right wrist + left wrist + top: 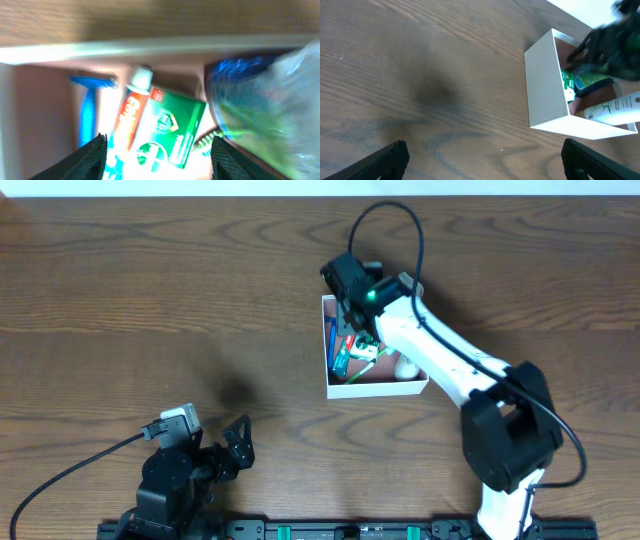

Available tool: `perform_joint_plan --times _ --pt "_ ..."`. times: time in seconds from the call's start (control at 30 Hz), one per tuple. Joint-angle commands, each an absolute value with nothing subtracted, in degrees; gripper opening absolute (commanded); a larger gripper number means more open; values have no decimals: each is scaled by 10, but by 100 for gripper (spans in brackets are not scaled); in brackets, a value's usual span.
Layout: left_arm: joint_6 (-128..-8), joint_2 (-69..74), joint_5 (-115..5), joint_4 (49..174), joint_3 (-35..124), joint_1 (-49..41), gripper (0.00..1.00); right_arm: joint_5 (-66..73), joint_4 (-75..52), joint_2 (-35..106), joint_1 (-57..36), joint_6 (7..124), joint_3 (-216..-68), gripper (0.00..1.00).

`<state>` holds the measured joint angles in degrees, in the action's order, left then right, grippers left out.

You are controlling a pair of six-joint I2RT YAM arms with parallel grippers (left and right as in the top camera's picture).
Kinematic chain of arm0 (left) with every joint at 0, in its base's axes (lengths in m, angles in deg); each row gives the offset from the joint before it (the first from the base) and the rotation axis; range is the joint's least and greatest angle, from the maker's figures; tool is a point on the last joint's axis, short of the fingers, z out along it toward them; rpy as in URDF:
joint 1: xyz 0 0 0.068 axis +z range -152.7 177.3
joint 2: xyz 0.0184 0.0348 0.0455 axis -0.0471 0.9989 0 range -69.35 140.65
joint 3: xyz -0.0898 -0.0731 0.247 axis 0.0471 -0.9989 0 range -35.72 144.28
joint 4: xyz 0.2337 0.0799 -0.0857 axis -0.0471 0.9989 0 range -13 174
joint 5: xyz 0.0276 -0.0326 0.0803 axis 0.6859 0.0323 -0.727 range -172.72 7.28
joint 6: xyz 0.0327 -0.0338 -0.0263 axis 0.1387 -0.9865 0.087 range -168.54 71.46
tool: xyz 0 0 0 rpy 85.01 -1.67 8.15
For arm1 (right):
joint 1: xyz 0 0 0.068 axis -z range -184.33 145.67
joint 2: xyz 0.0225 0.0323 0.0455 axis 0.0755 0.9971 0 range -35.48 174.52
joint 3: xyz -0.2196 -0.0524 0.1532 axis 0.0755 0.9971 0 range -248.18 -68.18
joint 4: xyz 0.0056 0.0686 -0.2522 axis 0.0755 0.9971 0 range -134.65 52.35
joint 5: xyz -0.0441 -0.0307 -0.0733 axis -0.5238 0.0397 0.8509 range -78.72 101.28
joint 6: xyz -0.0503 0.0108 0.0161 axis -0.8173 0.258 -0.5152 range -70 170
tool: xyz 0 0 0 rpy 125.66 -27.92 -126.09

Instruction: Pack container

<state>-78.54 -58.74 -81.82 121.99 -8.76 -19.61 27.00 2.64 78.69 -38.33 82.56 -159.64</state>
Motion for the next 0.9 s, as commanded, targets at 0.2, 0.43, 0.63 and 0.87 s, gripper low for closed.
perform_joint_plan --times 0.2,0.43,0.63,0.87 --pt "-784 -590 -821 1220 -85 -194 98 274 112 670 -341 733 -1775 83" --pt "-784 -590 -821 1220 -85 -194 98 276 213 582 -236 715 -1823 94" --pt "-784 -590 -821 1220 -85 -194 98 280 305 536 -132 715 -1823 99" --pt "-784 -590 -821 1220 -85 -194 98 313 427 529 -31 729 -1817 99"
